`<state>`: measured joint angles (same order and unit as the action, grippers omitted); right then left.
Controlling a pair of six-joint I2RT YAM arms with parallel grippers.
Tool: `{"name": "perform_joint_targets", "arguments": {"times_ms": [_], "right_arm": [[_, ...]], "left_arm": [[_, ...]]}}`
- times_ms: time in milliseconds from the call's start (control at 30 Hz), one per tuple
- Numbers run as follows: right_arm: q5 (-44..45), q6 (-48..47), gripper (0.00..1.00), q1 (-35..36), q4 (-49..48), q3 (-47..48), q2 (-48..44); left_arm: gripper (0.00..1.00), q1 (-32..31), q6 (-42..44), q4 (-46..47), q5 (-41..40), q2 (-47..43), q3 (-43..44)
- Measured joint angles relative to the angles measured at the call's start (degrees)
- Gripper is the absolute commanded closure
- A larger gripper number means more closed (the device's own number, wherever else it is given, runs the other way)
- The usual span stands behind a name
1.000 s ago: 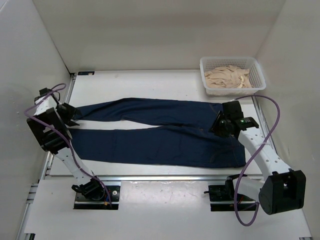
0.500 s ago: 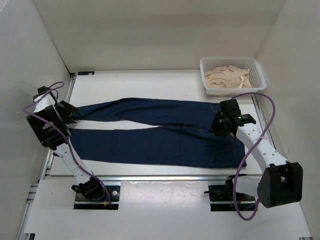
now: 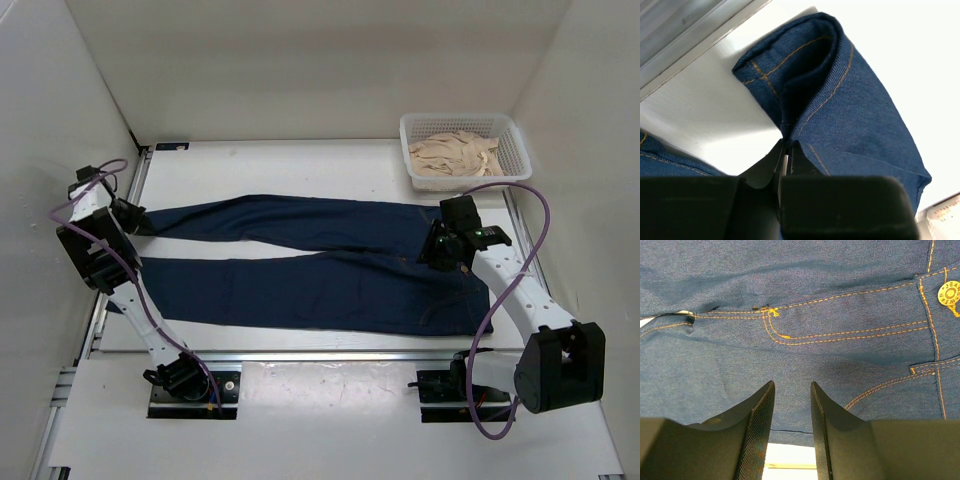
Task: Fold and stack the trousers
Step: Flatten the trousers out
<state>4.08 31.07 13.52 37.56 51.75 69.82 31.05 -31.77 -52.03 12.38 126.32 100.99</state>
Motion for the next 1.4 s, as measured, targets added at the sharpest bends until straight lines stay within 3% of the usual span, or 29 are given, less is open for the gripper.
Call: {"name": "perform_joint_targets", "arguments": {"times_ms": [467,700,767,867,1100,1233,1267,1333,1400], "right_arm": [[-0.04,0.20,0.63,0.00,0.00,0.00,0.22],[-0.42,0.20,0.64,0.00,-0.02,0.00,2.14],[-0.44,0.20,0.64,0.07,-0.02,0.00,2.19],[-0.44,0.17,0.63,0.28,-0.02,0.00,2.29],[-1.11,0.07,0.63,0.63,0.00,0.13,2.29],[-1.25,0.00,0.63,0.87,0.15,0.24,1.86],[-1.25,0.07,0.63,0.92,0.31,0.24,1.44],[-1.44,0.22,0.63,0.98,1.05,0.22,0.00],[-2.05,0.76,0.62,0.98,1.42,-0.26,-2.56]], "left_arm": [[0.90,-2.51,-1.09,-0.44,-3.19,0.02,3.65],[0.90,-8.50,-2.89,0.17,-5.68,5.33,21.77],[0.43,-10.19,-3.02,-0.22,-6.03,8.92,27.52],[0.00,-12.59,-3.04,0.07,-6.03,14.45,34.01],[0.01,-17.25,-3.19,-1.99,-11.91,12.17,27.63],[0.33,-18.01,-2.56,-3.04,-14.32,4.26,19.45],[0.48,-17.90,-2.23,-3.43,-15.23,1.25,16.76],[0.59,-17.59,-1.97,-2.93,-17.00,-5.11,10.56],[0.59,-17.35,-1.75,-3.10,-18.97,-12.33,3.37]]}}
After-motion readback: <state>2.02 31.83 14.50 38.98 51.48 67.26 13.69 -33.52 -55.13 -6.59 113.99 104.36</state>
